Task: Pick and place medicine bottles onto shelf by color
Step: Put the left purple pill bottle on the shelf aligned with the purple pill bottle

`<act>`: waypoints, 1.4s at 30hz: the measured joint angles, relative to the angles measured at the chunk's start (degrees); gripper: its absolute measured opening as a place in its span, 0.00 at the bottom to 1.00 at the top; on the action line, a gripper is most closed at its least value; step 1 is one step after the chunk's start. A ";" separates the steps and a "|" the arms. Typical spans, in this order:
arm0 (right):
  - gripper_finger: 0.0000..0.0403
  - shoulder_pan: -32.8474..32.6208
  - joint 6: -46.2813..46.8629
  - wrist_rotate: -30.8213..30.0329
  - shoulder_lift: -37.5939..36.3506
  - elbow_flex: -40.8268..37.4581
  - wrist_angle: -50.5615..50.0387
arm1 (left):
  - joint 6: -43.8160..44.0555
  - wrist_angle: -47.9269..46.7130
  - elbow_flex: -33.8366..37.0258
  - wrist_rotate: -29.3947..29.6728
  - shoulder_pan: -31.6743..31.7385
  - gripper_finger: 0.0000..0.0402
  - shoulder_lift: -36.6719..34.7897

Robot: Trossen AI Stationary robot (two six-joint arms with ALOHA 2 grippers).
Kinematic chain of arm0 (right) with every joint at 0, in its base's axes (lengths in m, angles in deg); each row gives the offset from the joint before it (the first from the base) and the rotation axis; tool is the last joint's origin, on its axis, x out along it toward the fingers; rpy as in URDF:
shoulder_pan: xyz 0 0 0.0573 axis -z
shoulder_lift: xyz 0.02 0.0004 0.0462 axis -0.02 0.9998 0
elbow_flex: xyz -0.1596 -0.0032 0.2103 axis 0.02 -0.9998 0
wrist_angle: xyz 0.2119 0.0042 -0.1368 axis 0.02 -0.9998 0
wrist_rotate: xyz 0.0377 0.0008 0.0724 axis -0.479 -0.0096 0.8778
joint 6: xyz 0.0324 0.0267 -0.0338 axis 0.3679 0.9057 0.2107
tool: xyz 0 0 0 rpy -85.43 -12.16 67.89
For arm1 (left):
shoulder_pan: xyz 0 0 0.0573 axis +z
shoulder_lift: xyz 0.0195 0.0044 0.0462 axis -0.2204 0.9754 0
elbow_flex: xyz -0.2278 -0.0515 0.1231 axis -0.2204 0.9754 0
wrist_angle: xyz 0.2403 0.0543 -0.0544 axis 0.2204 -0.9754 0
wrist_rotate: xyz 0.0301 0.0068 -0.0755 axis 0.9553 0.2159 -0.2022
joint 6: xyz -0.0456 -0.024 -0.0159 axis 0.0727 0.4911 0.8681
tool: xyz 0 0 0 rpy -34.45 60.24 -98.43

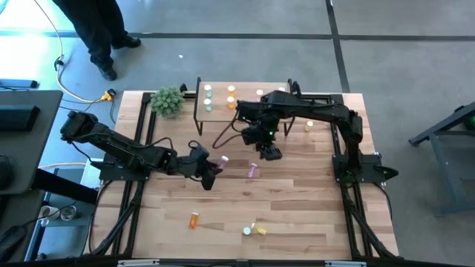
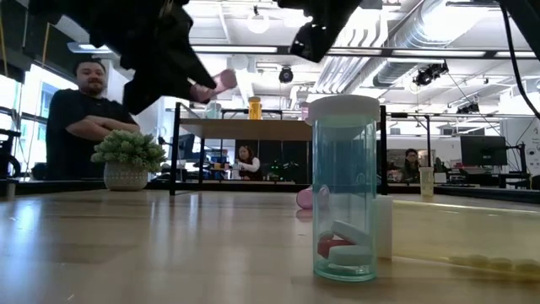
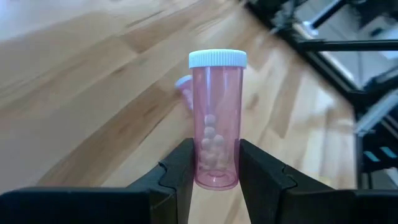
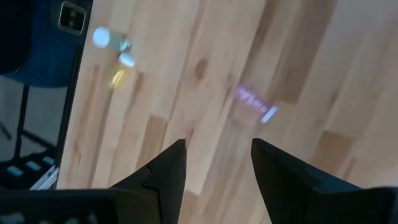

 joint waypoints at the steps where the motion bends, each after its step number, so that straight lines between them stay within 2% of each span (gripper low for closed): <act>1: 0.43 -0.39 0.00 0.02 -0.65 -1.38 0.18 | -0.62 0.80 0.00 -0.28 0.02 0.25 -0.01; 4: 0.43 -1.30 0.83 -0.02 -4.45 -7.51 2.78 | -1.53 2.00 0.00 -0.88 0.02 0.25 -0.04; 12: 0.43 -3.26 7.85 -3.73 -19.62 -26.04 19.29 | -3.19 3.59 0.00 -0.84 0.39 0.25 -0.04; 22: 0.43 -4.34 12.34 -5.61 -37.24 -48.60 50.32 | -12.60 10.98 0.00 -0.84 2.32 0.25 -0.04; 27: 0.43 -4.32 14.20 -12.01 -42.14 -57.67 65.60 | -18.66 13.65 -0.01 -0.84 3.83 0.25 -0.04; 33: 0.43 -4.30 16.94 -14.05 -43.16 -63.46 76.38 | -24.53 16.68 -0.02 -0.86 6.22 0.25 -0.04; 42: 0.43 -4.30 18.05 -20.03 -43.14 -64.39 80.80 | -34.61 19.20 -0.02 -0.87 9.49 0.25 -0.07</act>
